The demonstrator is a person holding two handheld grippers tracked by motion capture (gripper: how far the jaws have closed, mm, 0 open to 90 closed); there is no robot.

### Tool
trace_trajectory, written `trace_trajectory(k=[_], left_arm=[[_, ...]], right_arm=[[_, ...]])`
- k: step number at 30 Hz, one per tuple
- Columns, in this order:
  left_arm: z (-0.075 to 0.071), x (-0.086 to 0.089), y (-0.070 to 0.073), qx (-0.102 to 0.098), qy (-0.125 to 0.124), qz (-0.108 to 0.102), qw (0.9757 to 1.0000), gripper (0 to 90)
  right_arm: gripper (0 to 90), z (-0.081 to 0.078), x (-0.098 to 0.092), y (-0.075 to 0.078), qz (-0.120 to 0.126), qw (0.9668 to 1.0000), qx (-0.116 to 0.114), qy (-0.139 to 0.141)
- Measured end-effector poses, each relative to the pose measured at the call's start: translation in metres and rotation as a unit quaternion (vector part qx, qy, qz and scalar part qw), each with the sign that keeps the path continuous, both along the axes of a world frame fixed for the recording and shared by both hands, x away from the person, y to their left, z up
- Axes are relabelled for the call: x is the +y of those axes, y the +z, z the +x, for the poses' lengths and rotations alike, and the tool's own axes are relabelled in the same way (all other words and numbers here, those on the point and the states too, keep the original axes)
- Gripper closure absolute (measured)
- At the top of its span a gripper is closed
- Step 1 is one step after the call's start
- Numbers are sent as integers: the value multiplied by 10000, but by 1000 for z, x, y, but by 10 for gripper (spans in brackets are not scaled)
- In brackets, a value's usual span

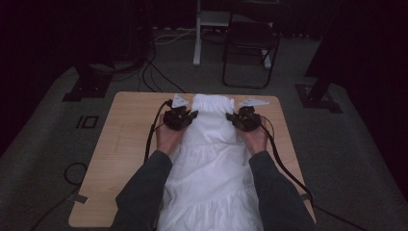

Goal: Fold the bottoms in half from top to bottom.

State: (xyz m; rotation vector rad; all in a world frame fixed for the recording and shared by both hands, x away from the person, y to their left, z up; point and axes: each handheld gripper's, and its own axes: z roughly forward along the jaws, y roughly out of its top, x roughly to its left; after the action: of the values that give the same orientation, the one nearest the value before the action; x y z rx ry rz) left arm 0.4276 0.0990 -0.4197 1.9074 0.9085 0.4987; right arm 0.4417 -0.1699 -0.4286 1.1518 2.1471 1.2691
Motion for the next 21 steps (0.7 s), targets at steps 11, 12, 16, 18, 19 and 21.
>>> trace_trajectory(k=[11, 12, 16, 18, 19, 21], left_arm=[[-116, 13, -60, 338, -656, -13, 9973, 823], [-124, 11, -72, 490, -730, 106, 9961, 822], [-146, 3, -115, 1028, -943, 695, 9878, 814], [-147, -1, -129, 1212, -907, 961, 9838, 814], [-146, -1, -135, 1073, -934, 932, 9854, 816], [-140, 0, -134, 1160, -902, 851, 9855, 820]], right_arm=[[842, -103, -5, -49, -267, 9965, 159, 781], [841, -112, -6, -61, -336, 9959, 264, 803], [835, -131, -3, -99, -738, 9906, 665, 943], [833, -134, 0, -113, -855, 9879, 844, 979], [833, -133, 2, -117, -914, 9866, 885, 1017], [834, -130, 8, -123, -1143, 9846, 842, 1019]])
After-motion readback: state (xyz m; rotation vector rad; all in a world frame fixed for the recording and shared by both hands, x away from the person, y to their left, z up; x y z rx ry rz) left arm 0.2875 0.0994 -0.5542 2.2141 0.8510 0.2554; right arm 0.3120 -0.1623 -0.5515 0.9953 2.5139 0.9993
